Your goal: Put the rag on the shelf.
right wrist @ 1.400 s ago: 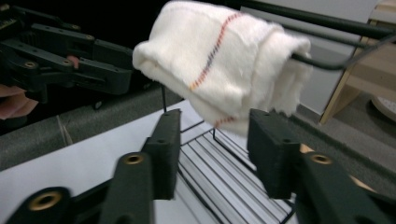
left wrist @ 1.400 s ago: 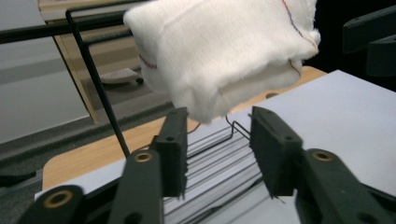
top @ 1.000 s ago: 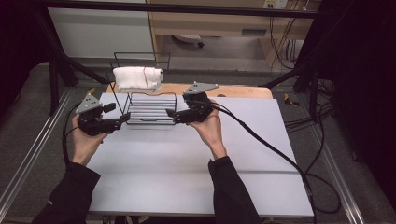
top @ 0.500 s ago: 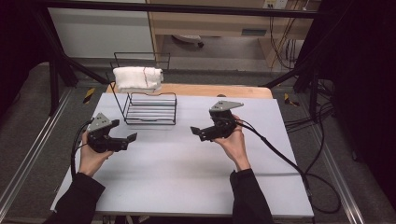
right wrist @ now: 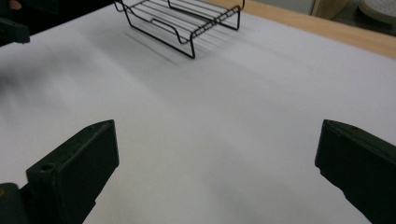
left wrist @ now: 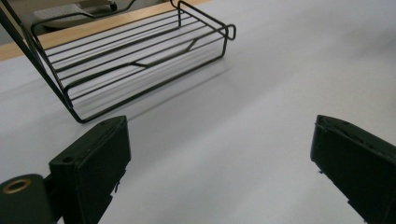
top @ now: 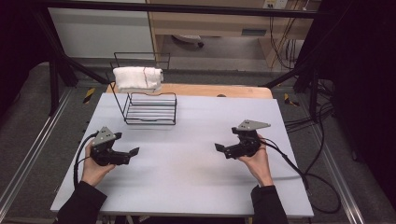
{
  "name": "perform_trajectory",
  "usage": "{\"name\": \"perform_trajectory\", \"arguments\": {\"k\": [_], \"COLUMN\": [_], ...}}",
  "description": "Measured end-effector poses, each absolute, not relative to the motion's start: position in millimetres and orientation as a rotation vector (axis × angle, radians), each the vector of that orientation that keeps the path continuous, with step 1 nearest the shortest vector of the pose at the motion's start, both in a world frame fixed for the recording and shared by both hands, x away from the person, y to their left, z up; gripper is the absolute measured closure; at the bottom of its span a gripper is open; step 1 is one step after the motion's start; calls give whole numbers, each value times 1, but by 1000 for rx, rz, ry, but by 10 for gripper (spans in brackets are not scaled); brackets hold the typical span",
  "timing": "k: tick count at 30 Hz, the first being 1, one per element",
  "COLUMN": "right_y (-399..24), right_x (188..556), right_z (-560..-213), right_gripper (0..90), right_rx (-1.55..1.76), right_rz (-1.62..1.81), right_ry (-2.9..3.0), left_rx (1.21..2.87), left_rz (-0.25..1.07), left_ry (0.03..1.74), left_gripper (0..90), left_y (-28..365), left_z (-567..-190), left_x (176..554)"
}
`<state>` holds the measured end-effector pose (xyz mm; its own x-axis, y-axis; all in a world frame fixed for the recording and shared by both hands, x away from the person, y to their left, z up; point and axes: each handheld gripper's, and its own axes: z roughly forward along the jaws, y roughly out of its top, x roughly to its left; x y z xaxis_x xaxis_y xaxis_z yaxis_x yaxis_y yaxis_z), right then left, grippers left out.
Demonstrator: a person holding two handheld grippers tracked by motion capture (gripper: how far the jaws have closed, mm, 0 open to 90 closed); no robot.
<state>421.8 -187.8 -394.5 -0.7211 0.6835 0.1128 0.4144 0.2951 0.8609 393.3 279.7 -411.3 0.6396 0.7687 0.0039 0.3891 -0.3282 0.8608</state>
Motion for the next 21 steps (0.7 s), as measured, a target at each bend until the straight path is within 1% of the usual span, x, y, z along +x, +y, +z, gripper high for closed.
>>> {"name": "perform_trajectory", "arguments": {"k": [8,21], "right_y": [-216,-248], "right_x": [406,384], "right_z": [-417,-436], "right_gripper": [2,2], "right_rx": [1048,1110], "right_rz": [1373,1352], "right_ry": [2290,2271], "left_rx": [1967,1979], "left_rz": [505,487], "left_ry": [919,923], "left_gripper": [51,51], "left_y": [285,293], "left_z": [-423,-435], "left_x": [384,370]}}
